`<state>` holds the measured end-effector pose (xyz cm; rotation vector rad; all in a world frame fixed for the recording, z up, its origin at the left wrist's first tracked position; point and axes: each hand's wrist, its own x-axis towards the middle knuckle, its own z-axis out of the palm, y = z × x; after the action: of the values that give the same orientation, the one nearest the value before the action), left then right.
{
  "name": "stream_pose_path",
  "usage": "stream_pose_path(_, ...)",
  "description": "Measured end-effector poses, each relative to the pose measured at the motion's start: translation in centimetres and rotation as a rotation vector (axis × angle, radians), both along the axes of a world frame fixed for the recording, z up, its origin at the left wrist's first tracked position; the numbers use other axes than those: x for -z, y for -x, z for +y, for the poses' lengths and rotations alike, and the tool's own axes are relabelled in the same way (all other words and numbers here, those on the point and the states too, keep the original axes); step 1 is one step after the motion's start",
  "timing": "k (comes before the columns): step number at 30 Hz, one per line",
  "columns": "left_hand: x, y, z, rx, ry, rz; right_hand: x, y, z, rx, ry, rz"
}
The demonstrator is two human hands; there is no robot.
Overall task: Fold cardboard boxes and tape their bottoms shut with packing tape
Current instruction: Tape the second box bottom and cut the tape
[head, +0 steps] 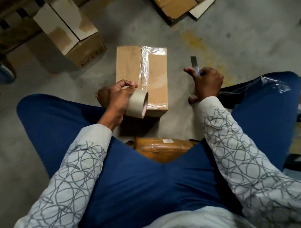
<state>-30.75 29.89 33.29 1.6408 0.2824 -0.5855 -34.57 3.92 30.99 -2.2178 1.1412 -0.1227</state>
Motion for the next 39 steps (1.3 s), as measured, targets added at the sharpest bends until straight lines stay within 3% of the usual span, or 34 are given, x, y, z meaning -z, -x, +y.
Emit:
stream_pose_path(3, 0.2, 0.2, -0.9, 0.183, -0.128, -0.111, -1.7, 0.1, 0.1, 0.037, -0.05, -0.082)
stream_pose_path(6, 0.1, 0.8, -2.7, 0.477, -0.225, -0.213, -2.7, 0.8, 2.0, 0.081, -0.249, -0.189)
stream_pose_path(10, -0.9, 2.3, -5.6, 0.802, -0.417, -0.496, -4.8, 2.8, 5.1, -0.114, -0.31, -0.135)
stream_pose_path(13, -0.7, 3.0, -6.5, 0.883, -0.401, -0.707, -6.2, 4.8, 6.4, -0.248, -0.296, -0.167)
stream_pose_path(16, 0.0, 3.1, -6.7, 0.797, -0.304, -0.705, -5.5, 5.1, 6.2, -0.168, -0.399, -0.217)
stream_pose_path(20, 1.2, 2.1, -5.7, 0.693, -0.297, -0.601, -5.0, 4.4, 3.3, 0.119, -0.81, -0.328)
stream_pose_path(24, 0.8, 1.0, -4.4, 0.663, -0.049, -0.419, -3.0, 4.9, 3.2, -0.056, -0.879, 0.005)
stream_pose_path(27, -0.1, 0.6, -3.3, 0.661, 0.06, -0.354, -1.2, 3.7, 4.6, -0.134, -1.026, -0.061)
stream_pose_path(31, -0.2, -0.1, -0.2, 0.581, 0.046, -0.264, -0.3, 1.3, 3.2, -0.048, -0.852, -0.225)
stream_pose_path(35, -0.1, -0.9, 2.8, 0.402, 0.114, -0.228, -3.8, -0.9, -1.2, 0.032, -0.717, -0.402)
stream_pose_path(37, -0.3, -1.3, 3.2, 0.333, 0.081, -0.247, -7.4, -1.8, -2.7, -0.058, -0.758, -0.342)
stream_pose_path(39, 0.0, -1.5, 2.9, 0.279, 0.009, -0.245, -10.1, -2.4, -3.4, -0.25, -0.593, -0.035)
